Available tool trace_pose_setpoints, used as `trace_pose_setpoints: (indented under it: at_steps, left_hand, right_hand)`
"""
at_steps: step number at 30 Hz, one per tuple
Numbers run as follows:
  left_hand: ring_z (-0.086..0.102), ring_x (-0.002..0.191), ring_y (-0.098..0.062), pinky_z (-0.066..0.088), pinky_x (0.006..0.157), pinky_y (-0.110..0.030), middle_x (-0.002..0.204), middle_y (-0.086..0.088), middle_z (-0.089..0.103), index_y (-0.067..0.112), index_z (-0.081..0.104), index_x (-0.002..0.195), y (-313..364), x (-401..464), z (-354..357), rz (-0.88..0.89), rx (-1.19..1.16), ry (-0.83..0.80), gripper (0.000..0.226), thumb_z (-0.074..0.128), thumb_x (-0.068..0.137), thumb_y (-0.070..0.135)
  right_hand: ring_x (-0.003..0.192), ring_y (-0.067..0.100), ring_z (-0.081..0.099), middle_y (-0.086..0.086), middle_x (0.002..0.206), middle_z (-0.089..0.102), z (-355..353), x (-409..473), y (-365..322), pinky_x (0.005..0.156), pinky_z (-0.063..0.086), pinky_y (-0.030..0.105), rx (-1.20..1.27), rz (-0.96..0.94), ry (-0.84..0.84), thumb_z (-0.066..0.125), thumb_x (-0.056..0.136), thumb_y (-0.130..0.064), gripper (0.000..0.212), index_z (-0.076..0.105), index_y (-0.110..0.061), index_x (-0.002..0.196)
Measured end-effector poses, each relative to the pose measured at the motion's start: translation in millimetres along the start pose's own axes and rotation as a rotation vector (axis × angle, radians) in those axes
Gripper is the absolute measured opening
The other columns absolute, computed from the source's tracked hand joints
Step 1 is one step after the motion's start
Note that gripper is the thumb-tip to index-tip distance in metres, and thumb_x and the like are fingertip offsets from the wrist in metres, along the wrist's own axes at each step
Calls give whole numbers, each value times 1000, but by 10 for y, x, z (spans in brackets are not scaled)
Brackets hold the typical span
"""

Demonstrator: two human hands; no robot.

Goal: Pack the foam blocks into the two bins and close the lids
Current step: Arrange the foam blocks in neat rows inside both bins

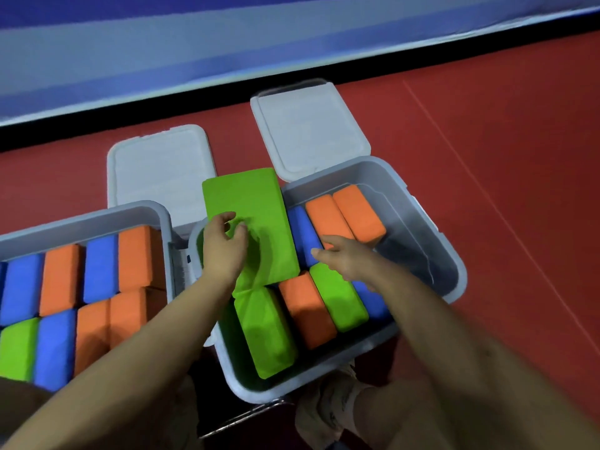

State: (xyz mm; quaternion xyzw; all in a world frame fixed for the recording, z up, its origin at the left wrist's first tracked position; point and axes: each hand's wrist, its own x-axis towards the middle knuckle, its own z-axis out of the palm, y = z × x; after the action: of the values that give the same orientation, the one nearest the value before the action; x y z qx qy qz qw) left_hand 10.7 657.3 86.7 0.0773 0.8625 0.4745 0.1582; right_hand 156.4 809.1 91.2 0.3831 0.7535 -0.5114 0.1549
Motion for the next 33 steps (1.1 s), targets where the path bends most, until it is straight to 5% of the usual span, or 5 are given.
trace_pose_setpoints:
  at_steps: [10, 18, 21, 29, 33]
  left_hand:
    - [62, 110, -28, 45, 102, -44, 125, -14, 63, 1, 52, 129, -731, 77, -269, -702, -354, -455, 61, 72, 81, 34]
    - [61, 93, -16, 52, 76, -26, 106, -2, 67, 13, 57, 123, -667, -13, -295, -677, -398, -516, 60, 77, 73, 38]
    - [58, 100, -20, 45, 95, -32, 113, -4, 67, 23, 64, 112, -552, -1, -289, -690, -518, -531, 62, 83, 59, 50]
    - [58, 84, -11, 50, 77, -33, 88, 6, 63, 28, 61, 91, 97, -151, -154, -570, -597, -544, 12, 62, 88, 40]
    - [61, 80, -13, 51, 66, -28, 83, 3, 67, 24, 62, 91, 357, -191, -81, -614, -720, -539, 23, 65, 85, 46]
  right_hand:
    - [120, 22, 52, -1, 145, 44, 118, 19, -142, 83, 46, 32, 6, 113, -77, 58, 89, -45, 65, 33, -25, 145]
    - [121, 21, 51, -1, 144, 45, 91, -19, -213, 79, 45, 32, 24, 137, -90, 58, 90, -42, 63, 33, -25, 145]
    - [121, 21, 51, 0, 142, 46, 51, -110, -264, 87, 44, 38, 118, 175, -122, 56, 93, -35, 64, 26, -23, 148]
    - [117, 24, 56, 6, 130, 55, -233, -214, -290, 73, 47, 37, 414, 196, 34, 54, 94, -29, 43, 39, -23, 134]
    - [115, 21, 53, 6, 129, 52, -349, -356, -369, 88, 48, 48, 626, 183, -11, 46, 92, -54, 44, 45, -29, 127]
